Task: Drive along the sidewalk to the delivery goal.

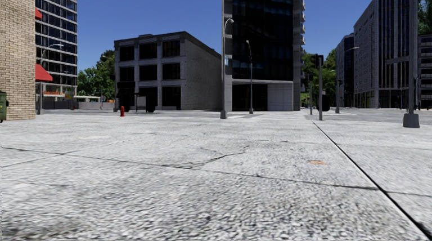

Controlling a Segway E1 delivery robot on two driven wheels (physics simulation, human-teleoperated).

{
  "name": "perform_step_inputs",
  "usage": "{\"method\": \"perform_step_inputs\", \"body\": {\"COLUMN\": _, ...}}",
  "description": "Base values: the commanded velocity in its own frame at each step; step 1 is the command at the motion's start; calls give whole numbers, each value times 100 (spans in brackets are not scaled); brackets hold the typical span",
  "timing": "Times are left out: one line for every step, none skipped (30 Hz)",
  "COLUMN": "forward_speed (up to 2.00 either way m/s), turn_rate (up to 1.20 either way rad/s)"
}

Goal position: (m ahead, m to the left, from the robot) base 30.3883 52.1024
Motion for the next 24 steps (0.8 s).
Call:
{"method": "perform_step_inputs", "body": {"forward_speed": 197, "turn_rate": 0}}
{"method": "perform_step_inputs", "body": {"forward_speed": 197, "turn_rate": 0}}
{"method": "perform_step_inputs", "body": {"forward_speed": 197, "turn_rate": 0}}
{"method": "perform_step_inputs", "body": {"forward_speed": 197, "turn_rate": 0}}
{"method": "perform_step_inputs", "body": {"forward_speed": 197, "turn_rate": 0}}
{"method": "perform_step_inputs", "body": {"forward_speed": 197, "turn_rate": 0}}
{"method": "perform_step_inputs", "body": {"forward_speed": 197, "turn_rate": 0}}
{"method": "perform_step_inputs", "body": {"forward_speed": 197, "turn_rate": 0}}
{"method": "perform_step_inputs", "body": {"forward_speed": 197, "turn_rate": 0}}
{"method": "perform_step_inputs", "body": {"forward_speed": 197, "turn_rate": 0}}
{"method": "perform_step_inputs", "body": {"forward_speed": 197, "turn_rate": 0}}
{"method": "perform_step_inputs", "body": {"forward_speed": 197, "turn_rate": 0}}
{"method": "perform_step_inputs", "body": {"forward_speed": 197, "turn_rate": 0}}
{"method": "perform_step_inputs", "body": {"forward_speed": 197, "turn_rate": 0}}
{"method": "perform_step_inputs", "body": {"forward_speed": 197, "turn_rate": 0}}
{"method": "perform_step_inputs", "body": {"forward_speed": 197, "turn_rate": 0}}
{"method": "perform_step_inputs", "body": {"forward_speed": 197, "turn_rate": 0}}
{"method": "perform_step_inputs", "body": {"forward_speed": 197, "turn_rate": 0}}
{"method": "perform_step_inputs", "body": {"forward_speed": 197, "turn_rate": 0}}
{"method": "perform_step_inputs", "body": {"forward_speed": 197, "turn_rate": 0}}
{"method": "perform_step_inputs", "body": {"forward_speed": 197, "turn_rate": 0}}
{"method": "perform_step_inputs", "body": {"forward_speed": 197, "turn_rate": 0}}
{"method": "perform_step_inputs", "body": {"forward_speed": 197, "turn_rate": 0}}
{"method": "perform_step_inputs", "body": {"forward_speed": 197, "turn_rate": 0}}
